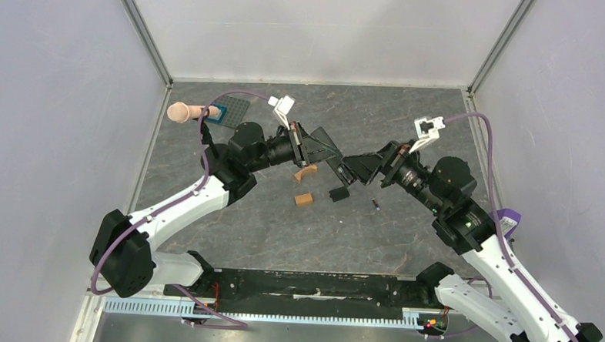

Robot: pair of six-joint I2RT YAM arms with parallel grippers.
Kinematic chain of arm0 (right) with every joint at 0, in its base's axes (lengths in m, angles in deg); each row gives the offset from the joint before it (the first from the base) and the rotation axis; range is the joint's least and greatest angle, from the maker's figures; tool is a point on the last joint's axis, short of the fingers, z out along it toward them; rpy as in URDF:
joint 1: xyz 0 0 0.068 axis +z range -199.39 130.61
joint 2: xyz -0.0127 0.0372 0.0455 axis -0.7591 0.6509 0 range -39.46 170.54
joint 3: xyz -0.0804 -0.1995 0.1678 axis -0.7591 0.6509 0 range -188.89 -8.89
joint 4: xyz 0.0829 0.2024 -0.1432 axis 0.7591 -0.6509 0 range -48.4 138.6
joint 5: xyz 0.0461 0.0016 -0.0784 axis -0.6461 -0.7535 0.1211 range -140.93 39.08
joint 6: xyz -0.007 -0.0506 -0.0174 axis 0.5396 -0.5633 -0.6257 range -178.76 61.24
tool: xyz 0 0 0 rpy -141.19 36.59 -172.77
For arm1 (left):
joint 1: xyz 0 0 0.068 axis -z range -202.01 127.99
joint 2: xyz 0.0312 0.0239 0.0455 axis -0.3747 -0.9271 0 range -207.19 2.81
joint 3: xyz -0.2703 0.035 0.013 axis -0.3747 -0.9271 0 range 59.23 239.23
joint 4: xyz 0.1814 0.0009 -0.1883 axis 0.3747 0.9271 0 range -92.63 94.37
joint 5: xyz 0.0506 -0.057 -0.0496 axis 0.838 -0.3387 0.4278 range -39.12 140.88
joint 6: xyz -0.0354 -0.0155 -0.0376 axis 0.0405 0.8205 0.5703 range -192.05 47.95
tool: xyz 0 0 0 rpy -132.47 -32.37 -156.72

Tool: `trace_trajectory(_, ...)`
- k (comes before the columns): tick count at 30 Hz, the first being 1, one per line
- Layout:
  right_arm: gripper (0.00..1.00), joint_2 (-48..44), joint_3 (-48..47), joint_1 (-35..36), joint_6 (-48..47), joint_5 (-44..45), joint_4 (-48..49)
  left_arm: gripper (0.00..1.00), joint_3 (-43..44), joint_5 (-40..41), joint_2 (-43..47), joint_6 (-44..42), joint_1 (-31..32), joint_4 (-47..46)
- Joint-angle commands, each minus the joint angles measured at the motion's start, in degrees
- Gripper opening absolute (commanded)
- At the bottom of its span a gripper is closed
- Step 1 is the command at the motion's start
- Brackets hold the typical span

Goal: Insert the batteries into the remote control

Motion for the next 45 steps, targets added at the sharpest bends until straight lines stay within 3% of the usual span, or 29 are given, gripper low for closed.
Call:
trace_trajectory(1, 0.98, -2.5, 4.5, 0.0, 13.8, 5.6, 2.0, 0.02, -0.5, 4.0, 2.6, 1.0, 0.2, -4.3)
trace_trajectory(16, 0.97, -0.6, 14.4, 0.0, 30.2, 1.2, 18.3, 0.02, -3.0, 5.9, 3.6, 3.5, 0.3, -8.8)
trace_trajectory(45, 0.72, 3.3, 14.5, 1.4, 32.4, 1.0, 16.5, 0.02, -4.2, 4.9, 4.0, 4.4, 0.3, -9.7)
